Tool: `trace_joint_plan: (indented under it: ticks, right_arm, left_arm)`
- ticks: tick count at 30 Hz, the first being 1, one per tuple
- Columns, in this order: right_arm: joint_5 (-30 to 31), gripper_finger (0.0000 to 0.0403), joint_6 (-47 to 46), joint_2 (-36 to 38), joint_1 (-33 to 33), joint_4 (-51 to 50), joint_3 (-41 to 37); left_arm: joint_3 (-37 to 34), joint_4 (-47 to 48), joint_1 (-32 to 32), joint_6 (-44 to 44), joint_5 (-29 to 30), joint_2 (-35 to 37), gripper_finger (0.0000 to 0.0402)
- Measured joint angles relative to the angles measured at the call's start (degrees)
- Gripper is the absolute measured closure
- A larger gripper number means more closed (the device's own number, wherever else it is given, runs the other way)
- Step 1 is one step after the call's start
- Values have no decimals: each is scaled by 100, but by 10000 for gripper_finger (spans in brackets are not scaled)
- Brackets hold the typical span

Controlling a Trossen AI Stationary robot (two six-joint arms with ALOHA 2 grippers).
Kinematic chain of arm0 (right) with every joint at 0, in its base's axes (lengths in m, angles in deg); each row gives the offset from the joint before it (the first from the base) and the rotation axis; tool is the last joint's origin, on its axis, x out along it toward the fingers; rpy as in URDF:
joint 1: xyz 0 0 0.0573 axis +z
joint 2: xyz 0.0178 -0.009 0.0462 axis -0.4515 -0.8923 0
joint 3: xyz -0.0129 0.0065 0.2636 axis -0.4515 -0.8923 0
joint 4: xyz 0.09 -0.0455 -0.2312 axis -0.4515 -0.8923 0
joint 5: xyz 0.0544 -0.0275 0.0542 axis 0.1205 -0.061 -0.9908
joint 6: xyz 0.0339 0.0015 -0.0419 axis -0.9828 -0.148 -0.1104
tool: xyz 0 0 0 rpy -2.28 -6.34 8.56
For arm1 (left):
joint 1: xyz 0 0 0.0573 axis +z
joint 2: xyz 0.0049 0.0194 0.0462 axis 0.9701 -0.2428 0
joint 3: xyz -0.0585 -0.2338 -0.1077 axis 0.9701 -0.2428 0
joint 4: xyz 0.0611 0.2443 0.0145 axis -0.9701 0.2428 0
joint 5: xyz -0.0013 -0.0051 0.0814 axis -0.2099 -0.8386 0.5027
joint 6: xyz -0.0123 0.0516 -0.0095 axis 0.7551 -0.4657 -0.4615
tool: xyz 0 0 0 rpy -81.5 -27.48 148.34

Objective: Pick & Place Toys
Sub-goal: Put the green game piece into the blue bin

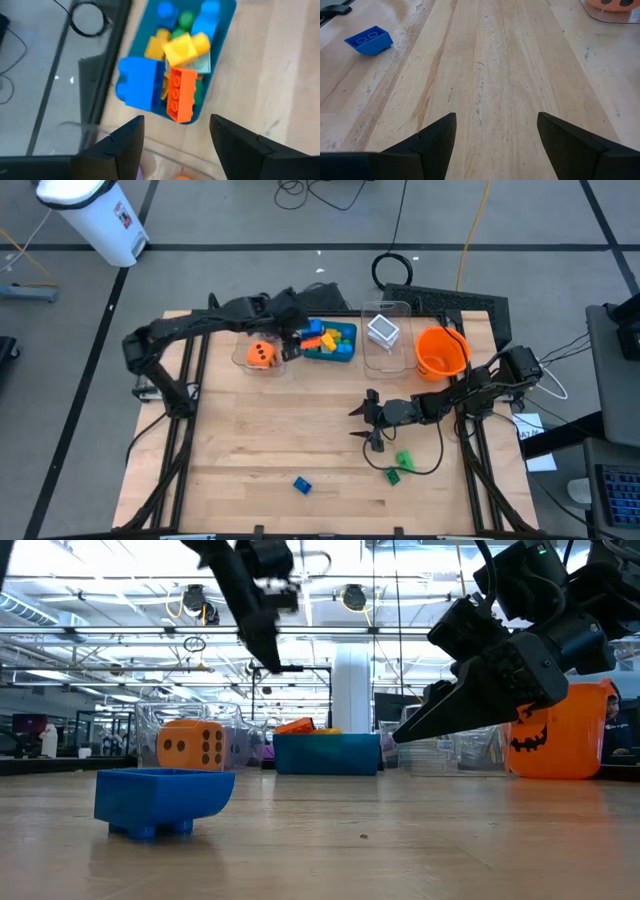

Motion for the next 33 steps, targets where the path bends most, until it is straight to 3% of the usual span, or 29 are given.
trace_joint_plan:
  ticks: [6,12,16,22,27,33]
  right_arm:
    - [-6,133,-144,0,0,-1,0]
    - [-15,133,-149,0,2,-1,2]
    - [-158,133,-122,0,4,12,2]
    - [-535,133,-128,357,112,-63,9]
    - [-98,145,65,1402,457,-1364,46]
    - [1049,165,-973,2565,1285,-4755,1054]
  left_arm:
    - [4,716,-187,446,-93,1108,172]
    - [-56,1182,-775,1034,-149,2199,172]
    - [-772,616,-1492,1362,-168,2969,172]
    - [-2626,-1522,-2686,1742,-125,3933,172]
    - [-3837,-3108,-3535,1882,565,4201,172]
    - [-4418,-3821,-4200,2015,1173,4067,172]
